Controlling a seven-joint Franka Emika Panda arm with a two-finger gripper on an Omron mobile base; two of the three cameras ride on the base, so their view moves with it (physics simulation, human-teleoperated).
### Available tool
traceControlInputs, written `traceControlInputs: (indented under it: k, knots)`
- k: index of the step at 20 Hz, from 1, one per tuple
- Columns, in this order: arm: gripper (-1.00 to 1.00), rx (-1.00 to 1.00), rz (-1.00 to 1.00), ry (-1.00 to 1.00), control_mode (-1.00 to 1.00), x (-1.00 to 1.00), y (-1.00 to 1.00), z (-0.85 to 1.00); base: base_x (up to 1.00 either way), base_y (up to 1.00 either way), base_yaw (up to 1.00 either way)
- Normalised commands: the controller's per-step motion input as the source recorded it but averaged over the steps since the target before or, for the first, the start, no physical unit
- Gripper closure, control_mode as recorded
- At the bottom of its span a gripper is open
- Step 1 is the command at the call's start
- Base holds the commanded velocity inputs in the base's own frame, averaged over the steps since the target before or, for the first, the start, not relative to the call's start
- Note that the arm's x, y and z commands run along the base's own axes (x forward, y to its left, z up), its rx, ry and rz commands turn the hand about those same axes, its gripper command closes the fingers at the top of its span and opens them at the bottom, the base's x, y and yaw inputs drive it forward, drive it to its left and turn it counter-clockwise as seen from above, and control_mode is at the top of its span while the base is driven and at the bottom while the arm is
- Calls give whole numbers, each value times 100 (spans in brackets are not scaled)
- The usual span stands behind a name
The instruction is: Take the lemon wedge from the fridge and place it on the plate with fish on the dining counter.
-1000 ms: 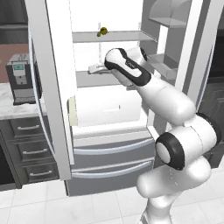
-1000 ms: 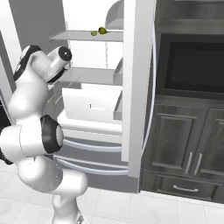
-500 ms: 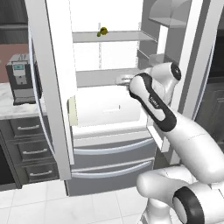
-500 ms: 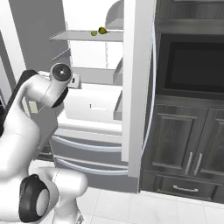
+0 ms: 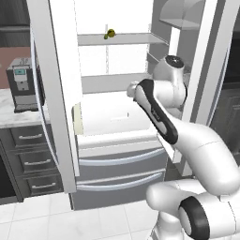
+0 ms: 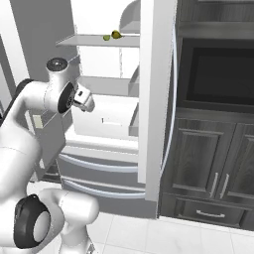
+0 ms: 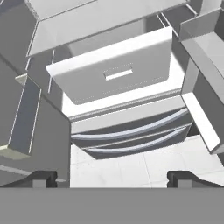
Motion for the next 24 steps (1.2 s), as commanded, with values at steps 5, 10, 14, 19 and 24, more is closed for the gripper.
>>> traceControlInputs:
  k: [5,10,14,19,24]
  knots:
    - [-100,7,2,26,-100,22,-2,8,0,0,0]
    - [-100,0,0,-5,-100,0,0,0,0,0,0]
    - [-100,0,0,-14,-100,0,0,0,0,0,0]
    - [-100,0,0,0,-100,0,0,0,0,0,0]
    - [-100,0,0,-3,-100,0,54,0,0,0,0]
